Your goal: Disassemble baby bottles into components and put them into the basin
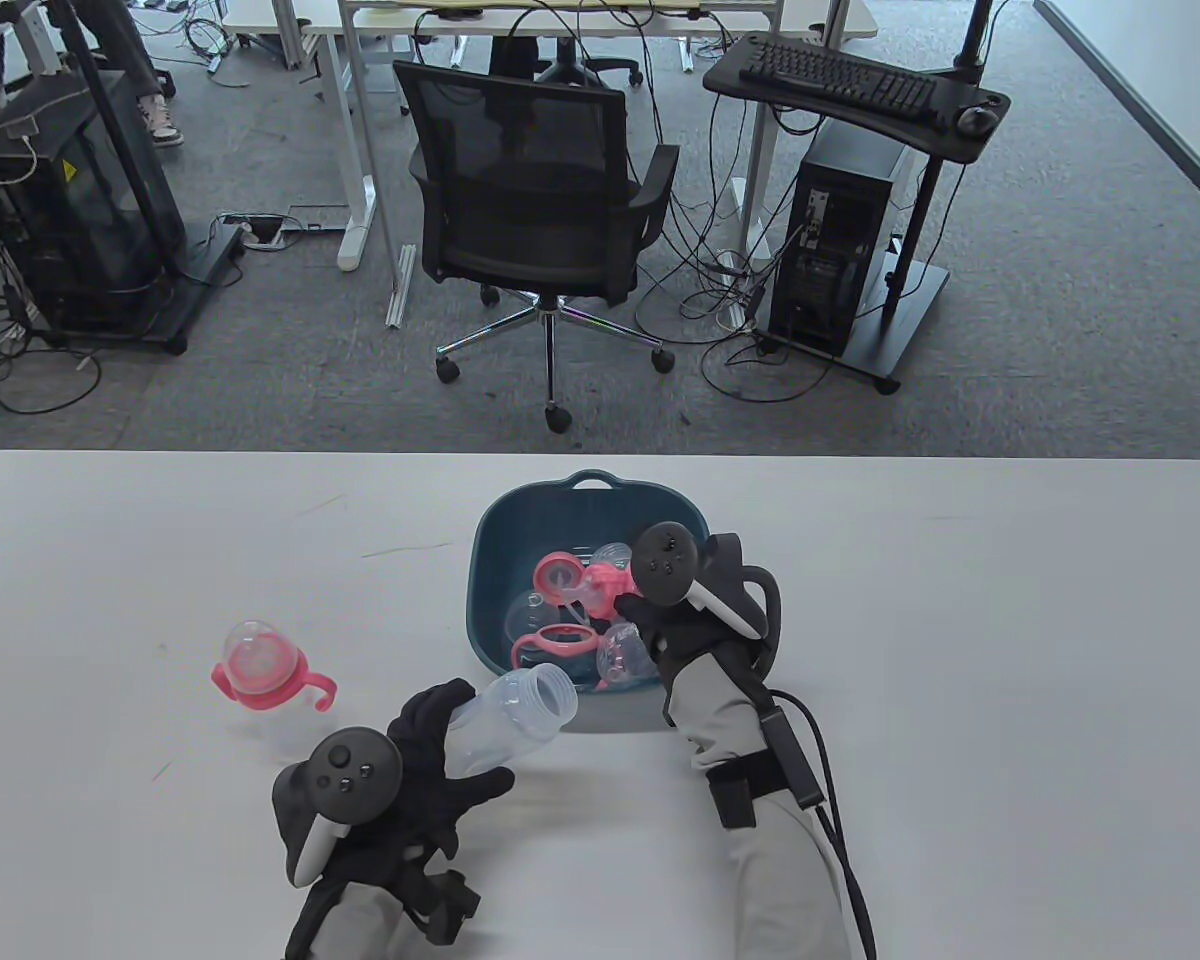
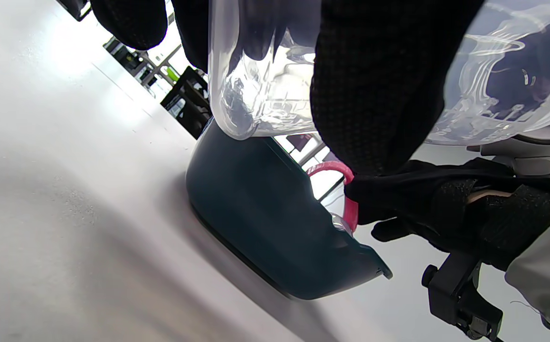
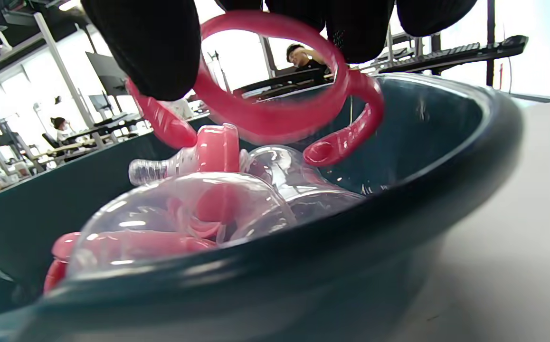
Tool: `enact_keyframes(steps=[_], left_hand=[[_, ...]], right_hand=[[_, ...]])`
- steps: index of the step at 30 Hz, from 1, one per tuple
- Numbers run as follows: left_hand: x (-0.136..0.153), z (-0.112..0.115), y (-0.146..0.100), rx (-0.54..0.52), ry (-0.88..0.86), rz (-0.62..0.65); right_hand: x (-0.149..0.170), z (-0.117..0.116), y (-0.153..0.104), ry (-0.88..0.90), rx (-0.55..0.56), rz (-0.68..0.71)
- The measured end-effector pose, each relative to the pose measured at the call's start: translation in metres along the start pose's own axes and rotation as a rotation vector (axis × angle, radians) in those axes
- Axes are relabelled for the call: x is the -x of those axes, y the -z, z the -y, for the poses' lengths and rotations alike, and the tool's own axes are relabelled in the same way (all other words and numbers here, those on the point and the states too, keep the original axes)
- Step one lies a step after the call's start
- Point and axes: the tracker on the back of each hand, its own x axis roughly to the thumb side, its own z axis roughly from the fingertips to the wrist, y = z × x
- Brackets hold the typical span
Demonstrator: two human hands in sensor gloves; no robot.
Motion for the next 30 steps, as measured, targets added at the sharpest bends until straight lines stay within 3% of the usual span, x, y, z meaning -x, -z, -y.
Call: enact_keyframes(steps=[9, 17, 30], left_hand=[[0.000, 0.000, 0.000, -0.001, 0.002, 0.004], [0.001, 0.001, -0.001, 0.002, 0.003, -0.003], [0.002, 0.001, -0.001, 0.001, 0.003, -0.011]], right_hand=[[0.004, 0.015, -0.026, 0.024, 0.048, 0.047], [0.015, 0.033, -0.073, 0.018, 0.206, 0.123], [0.044, 0.029, -0.142, 0.007, 0.307, 0.146]])
